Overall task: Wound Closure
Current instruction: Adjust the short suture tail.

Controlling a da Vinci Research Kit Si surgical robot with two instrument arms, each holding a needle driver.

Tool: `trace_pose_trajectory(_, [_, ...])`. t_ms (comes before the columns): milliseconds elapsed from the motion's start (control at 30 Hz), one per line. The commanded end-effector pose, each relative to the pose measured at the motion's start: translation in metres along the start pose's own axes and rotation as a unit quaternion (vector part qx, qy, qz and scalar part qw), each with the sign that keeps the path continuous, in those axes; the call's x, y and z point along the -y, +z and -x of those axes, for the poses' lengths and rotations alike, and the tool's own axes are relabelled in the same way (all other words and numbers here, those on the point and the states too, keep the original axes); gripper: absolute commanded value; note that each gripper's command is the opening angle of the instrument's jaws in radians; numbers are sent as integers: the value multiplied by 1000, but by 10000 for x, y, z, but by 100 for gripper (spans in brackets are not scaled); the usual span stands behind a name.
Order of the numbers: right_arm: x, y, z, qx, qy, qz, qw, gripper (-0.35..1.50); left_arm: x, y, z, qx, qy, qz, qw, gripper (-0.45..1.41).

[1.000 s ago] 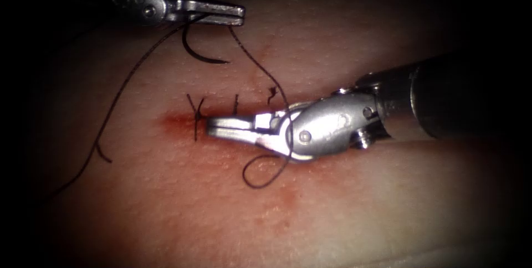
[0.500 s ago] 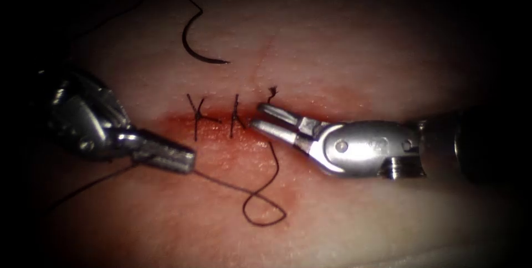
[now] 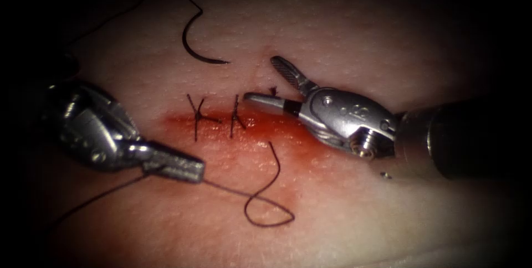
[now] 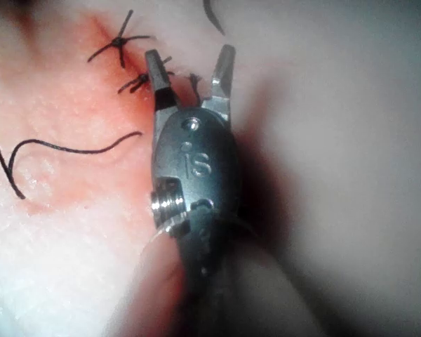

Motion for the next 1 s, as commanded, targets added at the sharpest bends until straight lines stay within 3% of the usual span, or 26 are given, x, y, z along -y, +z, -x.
trace_pose_trajectory(33, [5, 5, 7, 4, -1, -4, 1000, 95, 2, 3, 7, 0, 1, 0, 1000, -45])
trace_pose_trajectory(67, [6, 1, 10, 7, 1, -19, 1000, 41, 2, 3, 7, -1, -2, 0, 1000, -45])
trace_pose_trajectory(200, [5, 2, 11, 9, 0, -21, 1000, -13, 1, 3, 8, -1, -5, 0, 1000, -45])
trace_pose_trajectory(233, [5, 2, 11, 9, 0, -21, 1000, -13, 1, 3, 8, -1, -5, 0, 1000, -45])
trace_pose_trajectory(267, [5, 3, 10, 10, 6, -20, 1000, -35, 1, 3, 8, -1, -5, 0, 1000, -45])
trace_pose_trajectory(400, [3, 3, 3, -1, 20, -18, 1000, -35, 0, 2, 8, 1, -7, 0, 1000, -45])
trace_pose_trajectory(667, [-18, 11, -41, -9, 87, 0, 996, -35, -9, 9, 10, 4, -11, 1, 1000, -45])
trace_pose_trajectory(1000, [-20, 9, -55, -16, 95, 2, 995, -35, -8, 5, 0, 4, -13, 1, 1000, -45])
